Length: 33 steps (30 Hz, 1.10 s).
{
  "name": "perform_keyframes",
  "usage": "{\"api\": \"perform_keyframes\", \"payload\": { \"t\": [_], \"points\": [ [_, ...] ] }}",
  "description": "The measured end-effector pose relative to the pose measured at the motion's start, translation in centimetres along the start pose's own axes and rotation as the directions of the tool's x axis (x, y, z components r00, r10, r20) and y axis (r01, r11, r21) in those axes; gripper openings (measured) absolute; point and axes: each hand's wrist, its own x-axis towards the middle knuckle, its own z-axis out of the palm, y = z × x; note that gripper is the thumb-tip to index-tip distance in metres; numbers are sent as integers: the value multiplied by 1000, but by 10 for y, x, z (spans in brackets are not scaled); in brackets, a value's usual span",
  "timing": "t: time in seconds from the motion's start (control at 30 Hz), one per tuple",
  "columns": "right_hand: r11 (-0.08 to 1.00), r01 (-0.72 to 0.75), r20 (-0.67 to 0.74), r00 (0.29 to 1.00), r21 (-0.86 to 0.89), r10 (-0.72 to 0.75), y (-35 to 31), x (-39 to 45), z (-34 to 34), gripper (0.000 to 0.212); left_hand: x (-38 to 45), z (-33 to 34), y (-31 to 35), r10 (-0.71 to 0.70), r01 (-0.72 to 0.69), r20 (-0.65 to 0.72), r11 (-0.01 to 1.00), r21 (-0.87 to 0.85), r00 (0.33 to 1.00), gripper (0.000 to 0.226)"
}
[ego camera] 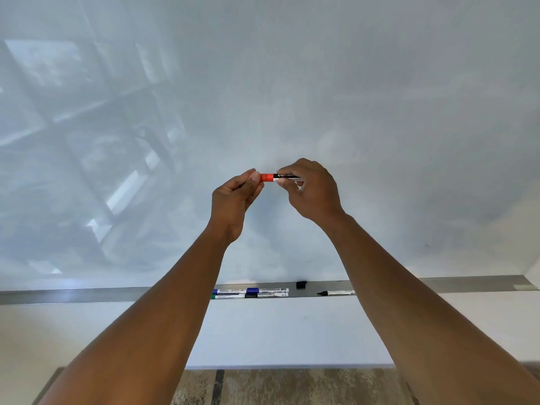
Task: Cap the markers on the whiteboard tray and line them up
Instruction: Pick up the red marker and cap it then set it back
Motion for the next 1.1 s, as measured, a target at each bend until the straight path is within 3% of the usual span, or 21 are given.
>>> {"api": "perform_keyframes", "payload": {
  "t": [0.27, 0.53, 0.67, 1.1],
  "points": [
    [999, -18, -44, 999, -30, 17, -2, 2, -2, 11, 3, 7, 1, 30, -31, 44, 999, 29, 999, 23],
    [998, -47, 11, 999, -38, 48, 9, -1, 2, 11, 7, 5, -14, 29, -31, 28, 997, 74, 999, 24],
    [995, -79, 81, 993, -55, 84, 24, -18, 16, 12, 5, -7, -39, 19, -18, -5, 992, 123, 1000, 23],
    [971, -216, 363, 901, -101, 238, 83, -93, 58, 20, -14, -55, -131, -203, 216, -82, 952, 218, 976, 22]
  ]
}}
